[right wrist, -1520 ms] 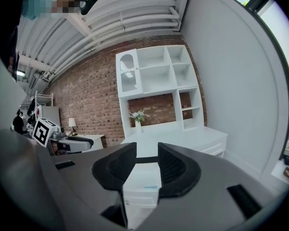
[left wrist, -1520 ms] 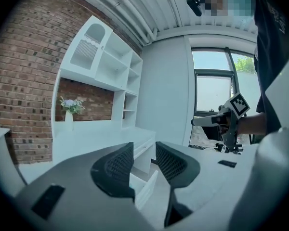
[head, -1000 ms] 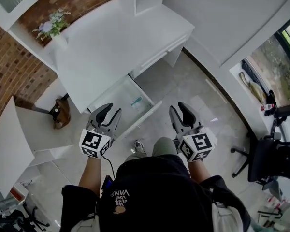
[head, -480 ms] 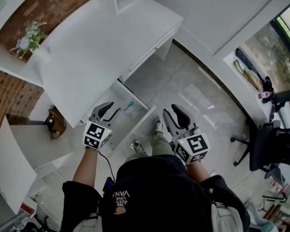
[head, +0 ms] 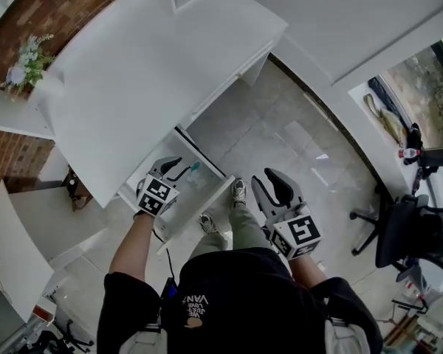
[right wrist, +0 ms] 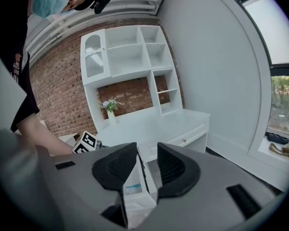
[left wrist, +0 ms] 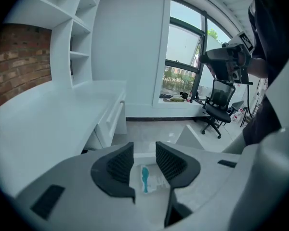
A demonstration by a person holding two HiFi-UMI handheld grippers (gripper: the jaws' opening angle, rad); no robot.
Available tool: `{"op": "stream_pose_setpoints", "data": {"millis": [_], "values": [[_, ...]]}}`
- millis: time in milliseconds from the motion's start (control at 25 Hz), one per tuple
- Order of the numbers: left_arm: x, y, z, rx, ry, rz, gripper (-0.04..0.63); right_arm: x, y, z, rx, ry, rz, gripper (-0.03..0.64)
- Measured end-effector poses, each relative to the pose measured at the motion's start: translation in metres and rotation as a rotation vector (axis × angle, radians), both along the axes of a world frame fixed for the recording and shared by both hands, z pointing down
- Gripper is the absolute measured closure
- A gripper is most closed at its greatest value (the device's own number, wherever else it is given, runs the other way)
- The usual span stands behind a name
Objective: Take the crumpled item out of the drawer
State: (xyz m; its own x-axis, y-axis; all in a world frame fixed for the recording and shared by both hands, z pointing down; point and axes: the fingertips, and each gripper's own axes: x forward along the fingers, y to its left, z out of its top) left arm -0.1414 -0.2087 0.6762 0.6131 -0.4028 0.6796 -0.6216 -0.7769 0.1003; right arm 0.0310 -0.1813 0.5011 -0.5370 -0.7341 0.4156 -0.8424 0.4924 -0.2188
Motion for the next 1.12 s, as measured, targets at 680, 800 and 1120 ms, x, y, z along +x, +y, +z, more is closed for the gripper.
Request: {"op": "stream_pose_setpoints", "data": {"millis": [680, 800, 1120], "values": [[0.018, -0.011, 0.141, -0.247, -0.155, 0.097, 0.463, 0.01, -0.031, 0.063, -0.113, -0.011, -0.057, 0.503], [0.02, -0.011, 0.163, -0.27, -0.168, 0.107, 0.463, 0.007, -0.034, 0.071, -0.156, 0.01, -0.078, 0.503], [0.02, -0.013, 0.191, -0.363, -0.203, 0.074, 0.463, -0.003, -0.037, 0.083, -0.133, -0.044, -0.109, 0.503]]}}
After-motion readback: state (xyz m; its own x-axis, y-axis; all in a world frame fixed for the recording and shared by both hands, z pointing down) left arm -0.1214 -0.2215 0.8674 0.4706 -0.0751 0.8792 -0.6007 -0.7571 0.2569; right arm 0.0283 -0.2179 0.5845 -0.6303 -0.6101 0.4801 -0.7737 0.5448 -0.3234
